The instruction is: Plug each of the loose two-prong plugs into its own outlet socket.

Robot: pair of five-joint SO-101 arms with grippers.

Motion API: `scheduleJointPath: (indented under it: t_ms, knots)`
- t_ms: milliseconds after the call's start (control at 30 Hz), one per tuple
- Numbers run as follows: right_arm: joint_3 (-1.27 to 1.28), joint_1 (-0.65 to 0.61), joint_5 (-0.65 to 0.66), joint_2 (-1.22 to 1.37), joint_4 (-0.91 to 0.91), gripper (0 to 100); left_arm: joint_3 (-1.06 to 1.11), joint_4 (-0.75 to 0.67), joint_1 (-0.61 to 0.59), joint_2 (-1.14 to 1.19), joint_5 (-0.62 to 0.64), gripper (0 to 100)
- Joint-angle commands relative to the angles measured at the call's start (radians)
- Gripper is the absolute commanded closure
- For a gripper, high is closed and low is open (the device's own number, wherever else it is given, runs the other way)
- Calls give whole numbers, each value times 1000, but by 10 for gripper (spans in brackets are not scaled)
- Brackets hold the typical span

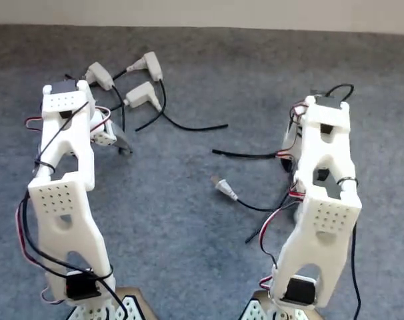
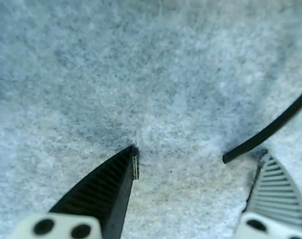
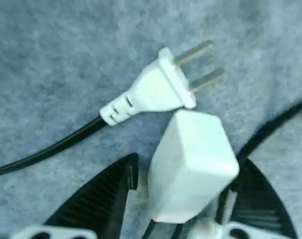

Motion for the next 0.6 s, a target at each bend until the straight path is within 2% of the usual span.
scheduleJointPath:
  t_ms: [0, 233, 467, 567]
  knots:
    - [-2, -7, -9, 7, -47, 697, -28, -11, 8, -8, 2, 639]
    - [-4, -2, -9, 2, -73, 704, -28, -12, 8, -10, 2, 639]
    - [-4, -5, -9, -1, -68, 891, -28, -12, 8, -10, 2, 639]
    - [-35, -12, -9, -35, -12, 943, -28, -12, 8, -10, 2, 639]
